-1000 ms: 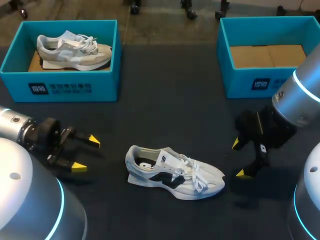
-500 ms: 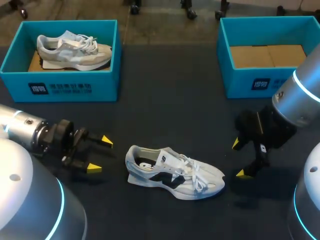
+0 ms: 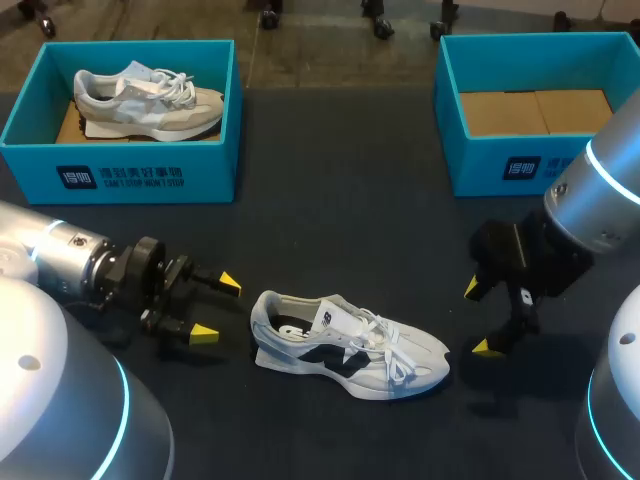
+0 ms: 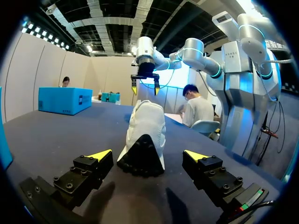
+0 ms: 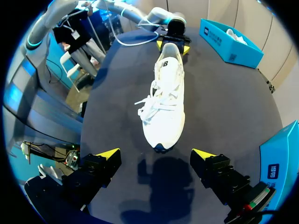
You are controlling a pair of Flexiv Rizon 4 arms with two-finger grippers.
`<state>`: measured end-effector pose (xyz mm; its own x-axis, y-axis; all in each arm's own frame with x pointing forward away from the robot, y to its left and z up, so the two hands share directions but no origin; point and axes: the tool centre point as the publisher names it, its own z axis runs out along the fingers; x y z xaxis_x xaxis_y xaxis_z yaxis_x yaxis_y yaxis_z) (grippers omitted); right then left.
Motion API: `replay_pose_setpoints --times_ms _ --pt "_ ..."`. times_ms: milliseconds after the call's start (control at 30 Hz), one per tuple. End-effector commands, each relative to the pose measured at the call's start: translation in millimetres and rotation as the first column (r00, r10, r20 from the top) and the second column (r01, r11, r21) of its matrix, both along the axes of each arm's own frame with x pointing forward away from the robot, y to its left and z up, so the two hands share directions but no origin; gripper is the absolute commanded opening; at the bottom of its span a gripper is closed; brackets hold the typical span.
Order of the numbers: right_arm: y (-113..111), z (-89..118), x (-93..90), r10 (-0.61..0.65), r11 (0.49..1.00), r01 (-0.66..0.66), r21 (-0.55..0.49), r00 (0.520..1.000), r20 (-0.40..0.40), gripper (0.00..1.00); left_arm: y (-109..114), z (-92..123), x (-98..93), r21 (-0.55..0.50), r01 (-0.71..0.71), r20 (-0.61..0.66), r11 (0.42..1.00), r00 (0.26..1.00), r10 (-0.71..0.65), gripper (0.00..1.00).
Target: Take the shoe out of the shoebox, open the shoe tongue, remove and reinsert the insole, then place the shoe into the shoebox
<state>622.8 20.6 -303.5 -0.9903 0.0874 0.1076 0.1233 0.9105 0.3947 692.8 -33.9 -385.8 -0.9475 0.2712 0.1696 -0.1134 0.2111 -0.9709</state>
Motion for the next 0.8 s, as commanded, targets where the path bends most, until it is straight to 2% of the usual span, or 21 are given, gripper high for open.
replay_pose_setpoints --times_ms 33,800 --pt "0 -1 -0.6 0.0 1.0 0.0 -0.002 1.0 0.001 1.0 -4 -6 -0.8 -0.011 0.0 0.001 1.0 1.0 0.0 1.0" --pt "0 -1 -0.6 0.0 1.0 0.0 -0.002 1.0 0.001 1.0 -32 -16 -4.2 -0.04 -0.037 0.083 0.999 0.996 0.04 1.0"
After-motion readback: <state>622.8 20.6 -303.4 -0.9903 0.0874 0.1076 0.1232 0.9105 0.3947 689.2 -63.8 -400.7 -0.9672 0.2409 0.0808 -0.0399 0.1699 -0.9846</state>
